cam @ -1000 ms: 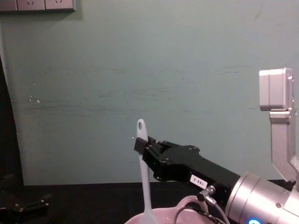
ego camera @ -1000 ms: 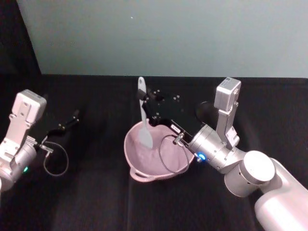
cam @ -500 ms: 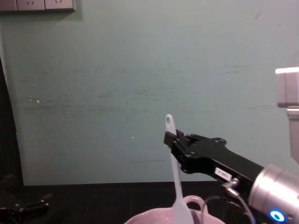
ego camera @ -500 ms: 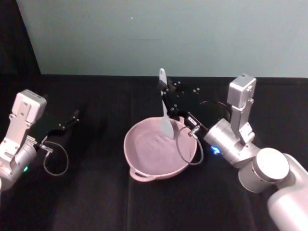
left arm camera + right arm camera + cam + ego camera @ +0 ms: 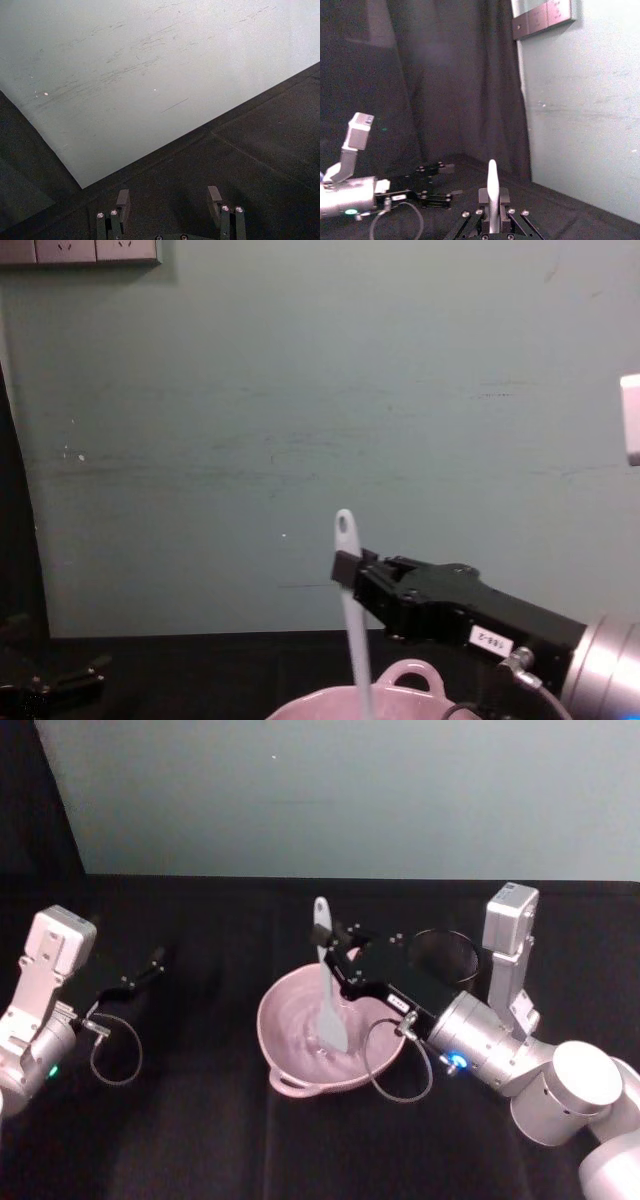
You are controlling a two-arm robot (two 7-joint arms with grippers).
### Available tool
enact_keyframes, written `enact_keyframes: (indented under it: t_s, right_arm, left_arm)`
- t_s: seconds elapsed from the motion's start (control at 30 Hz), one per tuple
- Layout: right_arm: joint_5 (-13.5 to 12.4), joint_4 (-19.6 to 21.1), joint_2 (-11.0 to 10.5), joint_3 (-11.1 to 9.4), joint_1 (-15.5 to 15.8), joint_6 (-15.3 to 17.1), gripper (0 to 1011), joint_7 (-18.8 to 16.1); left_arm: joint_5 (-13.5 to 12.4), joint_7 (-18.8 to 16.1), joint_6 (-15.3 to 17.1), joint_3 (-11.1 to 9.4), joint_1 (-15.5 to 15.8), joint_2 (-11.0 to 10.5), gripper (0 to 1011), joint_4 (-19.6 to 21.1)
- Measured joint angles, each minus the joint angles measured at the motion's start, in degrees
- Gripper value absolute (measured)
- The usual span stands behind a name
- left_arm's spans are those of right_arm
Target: Use the one hand to pick up the spoon and stir the clear water in the bowl.
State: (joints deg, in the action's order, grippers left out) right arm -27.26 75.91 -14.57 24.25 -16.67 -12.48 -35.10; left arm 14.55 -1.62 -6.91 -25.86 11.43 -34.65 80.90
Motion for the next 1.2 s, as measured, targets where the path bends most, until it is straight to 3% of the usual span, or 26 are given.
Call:
enact_keyframes:
  t_s: [0.17, 0.3, 0.43, 0.57, 0.77, 0.97, 1.1, 1.2]
  right_arm:
    - [-0.8, -0.4, 0.9, 1.3, -0.7, 0.4, 119, -0.1]
    - [-0.2, -2.3, 2.3, 2.2, -1.9, -1.2, 119, 0.6]
    - [2.0, -5.5, 3.9, 2.5, -3.5, -4.7, 119, 2.4]
    - [6.7, -10.2, 5.7, 2.1, -5.4, -11.3, 119, 5.4]
    - [10.2, -12.6, 5.7, 0.6, -6.1, -16.3, 118, 7.4]
    - [8.8, -8.3, 3.7, -1.1, -3.8, -14.2, 119, 6.3]
    - [5.1, -3.9, 1.7, -1.9, -1.5, -9.2, 119, 3.3]
    - [0.7, -1.5, 0.4, -2.6, -0.3, -3.8, 119, 1.1]
  left_arm:
    - [0.0, 0.0, 0.0, 0.0, 0.0, 0.0, 1011, 0.0]
    - [0.0, 0.0, 0.0, 0.0, 0.0, 0.0, 1011, 0.0]
    - [0.0, 0.0, 0.0, 0.0, 0.0, 0.0, 1011, 0.0]
    - [0.0, 0.0, 0.0, 0.0, 0.0, 0.0, 1011, 0.0]
    - [0.0, 0.0, 0.0, 0.0, 0.0, 0.0, 1011, 0.0]
    - [0.0, 0.0, 0.0, 0.0, 0.0, 0.0, 1011, 0.0]
    - [0.0, 0.0, 0.0, 0.0, 0.0, 0.0, 1011, 0.0]
    - [0.0, 0.0, 0.0, 0.0, 0.0, 0.0, 1011, 0.0]
